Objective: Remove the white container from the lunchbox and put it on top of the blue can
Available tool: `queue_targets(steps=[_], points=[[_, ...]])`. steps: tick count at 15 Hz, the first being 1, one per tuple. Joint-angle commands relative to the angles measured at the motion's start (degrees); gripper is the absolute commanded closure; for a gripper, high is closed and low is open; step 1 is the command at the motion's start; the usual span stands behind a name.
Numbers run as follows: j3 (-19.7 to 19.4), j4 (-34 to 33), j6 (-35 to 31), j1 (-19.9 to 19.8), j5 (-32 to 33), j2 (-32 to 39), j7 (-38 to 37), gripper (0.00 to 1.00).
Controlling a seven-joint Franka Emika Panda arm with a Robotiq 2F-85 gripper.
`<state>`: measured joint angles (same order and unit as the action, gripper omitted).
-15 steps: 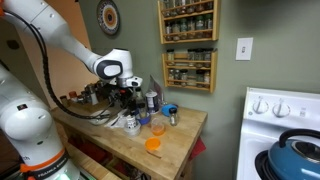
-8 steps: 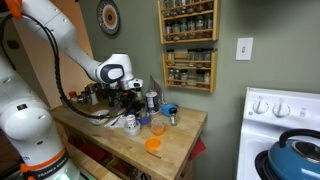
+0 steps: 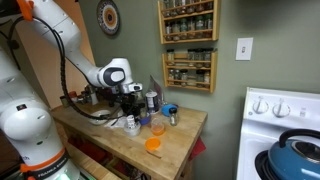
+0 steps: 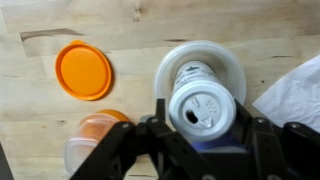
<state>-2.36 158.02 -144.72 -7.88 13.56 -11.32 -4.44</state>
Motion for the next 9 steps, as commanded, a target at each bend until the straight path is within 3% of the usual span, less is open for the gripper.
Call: queue_targets(steps=[1,7,9], points=[[0.5,-0.2,0.9,-0.4,2.4,-0.4,-2.4,0.67],[0.3,-4.2,16.0,1.2,-1.8,-9.8,0.5,0.69],[-0.5,-7.5,22.1,3.6,-8.1,-12.7,3.1,0.69]])
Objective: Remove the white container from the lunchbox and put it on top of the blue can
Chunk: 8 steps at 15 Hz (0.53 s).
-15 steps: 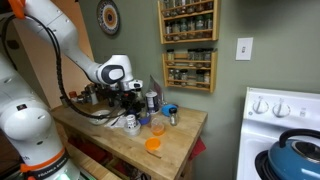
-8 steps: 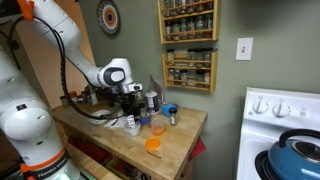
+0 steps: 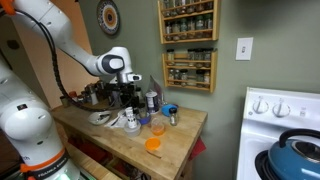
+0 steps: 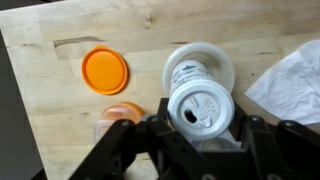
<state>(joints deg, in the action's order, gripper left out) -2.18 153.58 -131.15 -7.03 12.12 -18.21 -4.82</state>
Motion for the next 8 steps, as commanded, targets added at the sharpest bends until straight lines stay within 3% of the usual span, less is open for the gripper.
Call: queue_targets(steps=[1,2,4,7,8], points=[[-0.3,-4.4,12.1,4.2,-9.3,-6.5,4.6,0.69],[0.3,-5.5,14.7,5.3,-11.1,-7.5,5.2,0.69],[3.0,-5.8,11.9,7.6,-11.8,-9.8,3.5,0.69],[5.3,-8.6,12.7,8.5,-10.1,-7.5,2.1,0.69],[5.0,-7.7,12.0,8.4,-10.4,-8.5,2.4,0.44]])
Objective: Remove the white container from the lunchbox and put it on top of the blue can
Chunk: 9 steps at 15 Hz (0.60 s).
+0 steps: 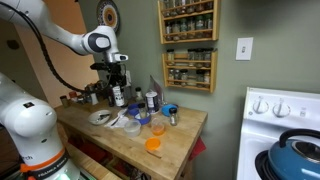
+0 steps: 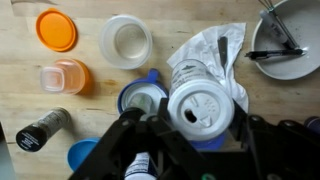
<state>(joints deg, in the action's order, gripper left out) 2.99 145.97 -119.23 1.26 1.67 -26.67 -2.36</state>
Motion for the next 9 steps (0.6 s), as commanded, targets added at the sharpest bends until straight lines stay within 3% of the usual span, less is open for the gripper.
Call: queue_targets(steps=[1,3,4,9], points=[[0.3,-0.4,0.1,0.4,0.1,0.2,-0.2,0.44],[0.3,-0.5,0.1,0.4,0.1,0.6,-0.2,0.44],[1.0,0.5,-1.5,-0.3,0.9,0.5,-2.9,0.69],[1.7,-7.2,-16.4,-1.6,1.7,13.3,-9.2,0.69]])
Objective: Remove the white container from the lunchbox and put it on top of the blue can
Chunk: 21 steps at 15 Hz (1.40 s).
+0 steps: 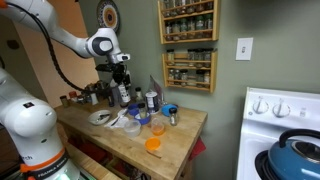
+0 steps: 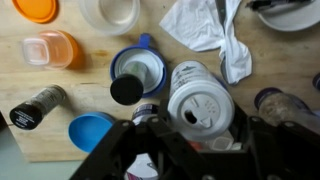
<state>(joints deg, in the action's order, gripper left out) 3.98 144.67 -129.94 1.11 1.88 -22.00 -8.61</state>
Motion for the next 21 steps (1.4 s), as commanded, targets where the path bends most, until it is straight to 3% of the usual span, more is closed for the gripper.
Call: queue_targets(steps=[1,3,6,9,11,14,15,18,19,21], points=[[0.8,-8.1,-7.4,-2.3,3.9,11.3,-3.2,0.69],[-0.1,-13.7,-5.4,-2.5,5.9,15.8,-1.5,0.69],[-1.9,-24.0,3.8,-1.2,2.8,18.8,8.2,0.69],[-1.8,-32.5,12.0,-1.1,5.2,22.1,14.8,0.69],[-1.9,-34.0,15.0,-1.2,7.5,23.4,16.7,0.69],[-1.6,-32.3,13.5,-0.8,10.8,22.4,16.0,0.69],[-1.9,-32.5,13.5,-1.1,8.7,22.5,15.7,0.44],[-1.8,-32.5,13.5,-0.8,9.7,22.8,15.7,0.44],[-1.7,-32.5,14.2,-0.6,9.5,23.3,15.8,0.69],[-1.8,-33.0,14.1,-0.7,9.8,25.2,16.3,0.69]])
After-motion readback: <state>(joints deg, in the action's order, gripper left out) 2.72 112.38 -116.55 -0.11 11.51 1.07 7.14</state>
